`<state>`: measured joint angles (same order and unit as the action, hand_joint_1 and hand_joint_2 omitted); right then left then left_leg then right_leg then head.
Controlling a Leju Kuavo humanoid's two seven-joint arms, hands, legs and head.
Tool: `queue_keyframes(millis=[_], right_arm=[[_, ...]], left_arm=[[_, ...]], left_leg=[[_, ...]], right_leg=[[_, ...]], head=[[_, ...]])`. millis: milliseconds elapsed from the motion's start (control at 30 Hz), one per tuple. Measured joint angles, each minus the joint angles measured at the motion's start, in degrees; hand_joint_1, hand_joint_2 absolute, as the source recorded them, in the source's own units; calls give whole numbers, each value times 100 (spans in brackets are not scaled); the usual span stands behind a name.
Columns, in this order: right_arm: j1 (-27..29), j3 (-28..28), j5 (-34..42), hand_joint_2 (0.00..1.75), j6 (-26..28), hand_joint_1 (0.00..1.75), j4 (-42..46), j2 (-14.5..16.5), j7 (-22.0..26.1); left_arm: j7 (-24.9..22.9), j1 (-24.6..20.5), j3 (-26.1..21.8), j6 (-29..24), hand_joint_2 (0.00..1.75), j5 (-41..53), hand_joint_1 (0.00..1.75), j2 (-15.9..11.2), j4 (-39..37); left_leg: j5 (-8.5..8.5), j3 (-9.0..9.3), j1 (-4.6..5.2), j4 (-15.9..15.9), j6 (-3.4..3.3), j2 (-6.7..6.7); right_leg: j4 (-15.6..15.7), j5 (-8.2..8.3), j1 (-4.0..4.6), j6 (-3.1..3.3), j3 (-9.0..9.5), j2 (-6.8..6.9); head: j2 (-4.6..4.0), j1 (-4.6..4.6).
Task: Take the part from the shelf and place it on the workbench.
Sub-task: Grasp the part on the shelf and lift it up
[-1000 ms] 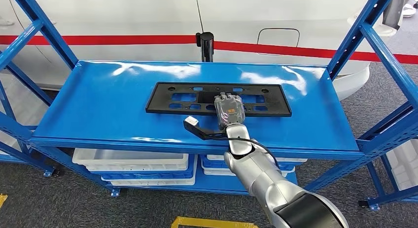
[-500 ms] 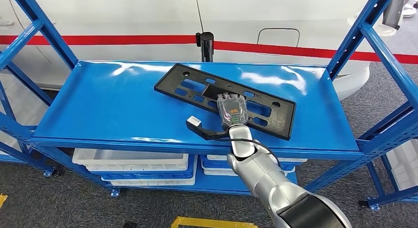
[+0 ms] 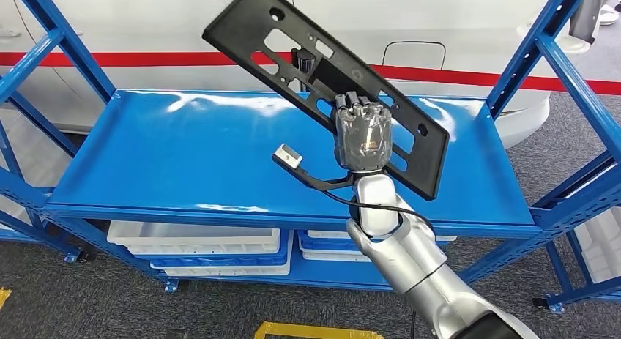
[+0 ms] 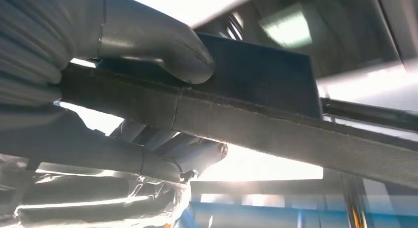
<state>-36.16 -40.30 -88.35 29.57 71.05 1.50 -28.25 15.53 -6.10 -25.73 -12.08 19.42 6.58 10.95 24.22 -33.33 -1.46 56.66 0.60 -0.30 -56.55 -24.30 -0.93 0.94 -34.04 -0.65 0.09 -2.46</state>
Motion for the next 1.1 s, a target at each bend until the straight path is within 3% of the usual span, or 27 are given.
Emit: queue_keyframes(millis=[200,367,500,633,800,867,967,1033,1100], right_arm=[[-45,-433,-2,175,-21,175,1328,-444,-28],[71,-438,-1,175,40,175,1841,-460,565],[456,-130,170,175,85,175,1949,-39,1517],[824,399,1224,175,-6,175,1950,499,2483],[1126,995,2332,175,-251,175,1958,904,3062],[1210,1122,2501,175,-325,175,1984,982,3144],[1298,1267,2922,175,-476,175,2051,1073,3278],[1341,1352,3299,175,-589,175,2128,1114,3407],[1360,1441,3680,175,-680,175,2216,1128,3568]], left_arm=[[39,5,-172,65,0,-1,0,5,0],[7,26,-285,-196,0,19,0,17,0],[-321,76,-399,-82,0,-47,0,24,0],[-311,124,-519,8,0,-111,0,69,0],[-212,144,-705,141,0,-236,0,110,0],[-208,148,-753,167,0,-254,0,116,0],[-163,158,-820,264,0,-312,0,117,2],[-74,163,-873,351,0,-356,0,125,2],[79,162,-924,448,0,-416,0,151,4]], left_leg=[[5,-1,-1,-1,-7,0],[8,1,-1,-2,-12,2],[7,1,-2,-3,-14,1],[7,-2,-2,-3,-15,-1],[8,-4,5,-3,-16,-1],[21,-21,10,31,-25,-1],[38,-41,25,76,-93,-2],[-53,27,27,-62,-219,11],[-187,115,24,-271,-361,34]], right_leg=[[0,0,0,0,0,1],[0,0,1,0,2,-1],[0,-1,3,0,1,-1],[0,-3,6,0,-1,4],[0,-3,2,-1,-1,4],[7,5,-42,-33,2,2],[27,25,-85,-122,12,1],[72,44,-49,-169,33,6],[-167,-140,-12,-145,-77,20]], head=[[0,0],[0,-1],[0,-1],[0,-1],[0,0],[0,-2],[0,-28],[0,-33],[0,-12]])
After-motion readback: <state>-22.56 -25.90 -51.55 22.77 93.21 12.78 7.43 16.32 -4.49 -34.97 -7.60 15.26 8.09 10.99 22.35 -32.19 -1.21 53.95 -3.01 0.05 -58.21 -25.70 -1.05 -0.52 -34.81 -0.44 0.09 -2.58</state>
